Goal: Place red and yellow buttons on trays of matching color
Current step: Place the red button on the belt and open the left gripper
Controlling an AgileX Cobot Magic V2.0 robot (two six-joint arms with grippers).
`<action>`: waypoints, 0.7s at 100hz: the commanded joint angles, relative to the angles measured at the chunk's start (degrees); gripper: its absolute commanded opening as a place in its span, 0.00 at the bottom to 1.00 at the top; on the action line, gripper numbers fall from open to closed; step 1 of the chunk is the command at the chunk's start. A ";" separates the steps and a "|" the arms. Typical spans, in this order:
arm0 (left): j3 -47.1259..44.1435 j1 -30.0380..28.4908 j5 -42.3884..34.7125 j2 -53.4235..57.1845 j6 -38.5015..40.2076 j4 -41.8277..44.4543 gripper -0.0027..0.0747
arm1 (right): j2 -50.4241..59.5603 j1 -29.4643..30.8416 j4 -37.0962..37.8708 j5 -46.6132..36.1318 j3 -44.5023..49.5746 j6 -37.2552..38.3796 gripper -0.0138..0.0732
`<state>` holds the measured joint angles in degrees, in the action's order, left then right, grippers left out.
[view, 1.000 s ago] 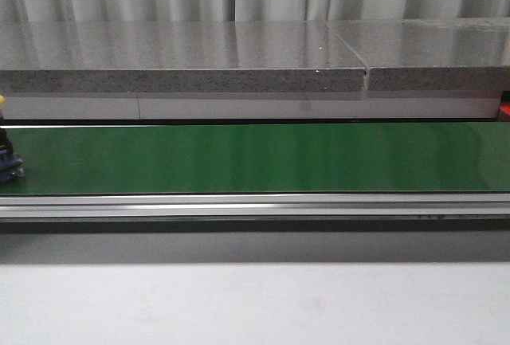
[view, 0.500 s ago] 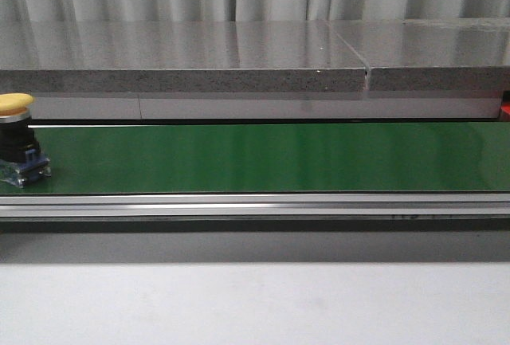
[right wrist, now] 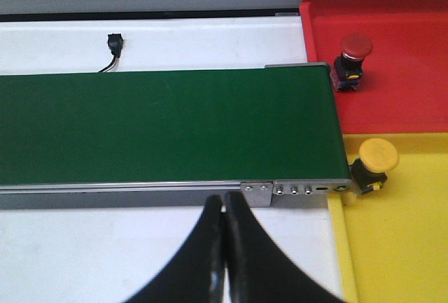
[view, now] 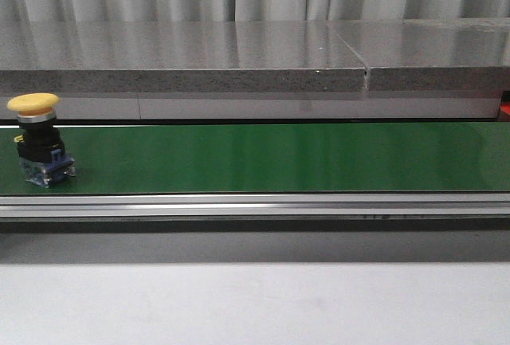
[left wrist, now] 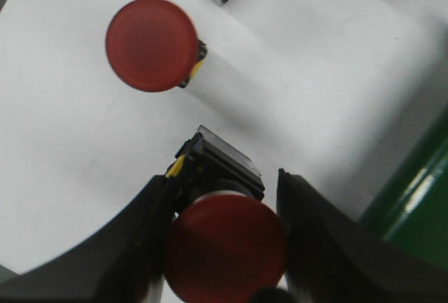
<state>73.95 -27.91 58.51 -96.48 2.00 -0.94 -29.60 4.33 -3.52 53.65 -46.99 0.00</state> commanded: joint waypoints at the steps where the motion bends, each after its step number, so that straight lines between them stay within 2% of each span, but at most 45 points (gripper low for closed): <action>1: 1.36 2.09 -1.15 4.87 0.12 -0.88 0.21 | -0.24 -0.06 -0.17 -3.82 -1.28 -0.47 0.08; 36: 1.36 9.98 0.45 7.88 0.12 -2.38 0.21 | -0.24 -0.06 -0.17 -3.82 -1.28 -0.47 0.08; 70: 1.36 16.07 -2.16 7.76 0.12 -3.62 0.21 | -0.24 -0.06 -0.17 -3.82 -1.28 -0.47 0.08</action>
<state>73.85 -13.03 58.98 -91.19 1.93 -3.31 -29.60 4.33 -3.52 53.65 -46.99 0.00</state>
